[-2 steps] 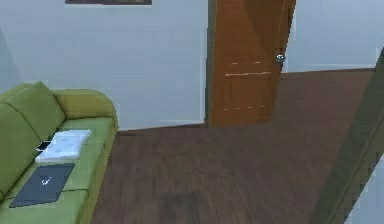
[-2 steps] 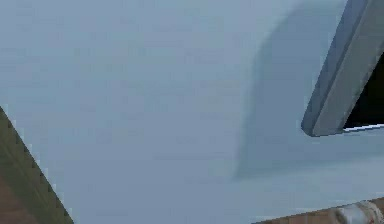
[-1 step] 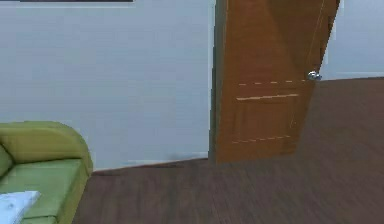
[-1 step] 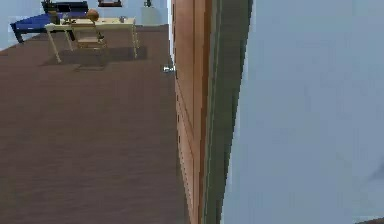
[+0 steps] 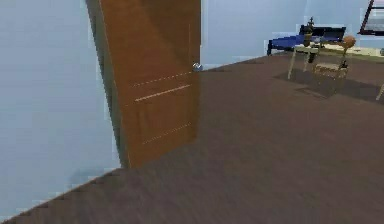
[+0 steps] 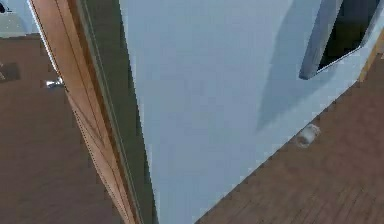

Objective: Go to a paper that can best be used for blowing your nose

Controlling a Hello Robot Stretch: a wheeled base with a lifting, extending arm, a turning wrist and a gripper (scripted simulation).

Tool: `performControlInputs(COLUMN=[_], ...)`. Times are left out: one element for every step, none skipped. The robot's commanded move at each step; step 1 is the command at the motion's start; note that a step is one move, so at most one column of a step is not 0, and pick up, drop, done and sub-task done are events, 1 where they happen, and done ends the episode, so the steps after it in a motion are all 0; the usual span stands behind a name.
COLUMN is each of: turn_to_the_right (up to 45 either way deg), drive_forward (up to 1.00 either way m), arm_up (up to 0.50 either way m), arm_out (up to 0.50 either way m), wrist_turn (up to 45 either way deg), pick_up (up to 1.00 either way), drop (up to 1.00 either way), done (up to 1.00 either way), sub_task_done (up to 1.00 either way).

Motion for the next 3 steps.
performControlInputs(turn_to_the_right=[0.0, 21.0, 0.0], drive_forward=[0.35, 0.00, 1.00], arm_up=[0.00, 0.00, 0.00], arm_out=[0.00, 0.00, 0.00], wrist_turn=[0.0, 0.0, 0.0], pick_up=[0.00, 0.00, 0.00], drop=[0.00, 0.00, 0.00], done=[0.00, 0.00, 0.00], sub_task_done=[0.00, 0.00, 0.00])
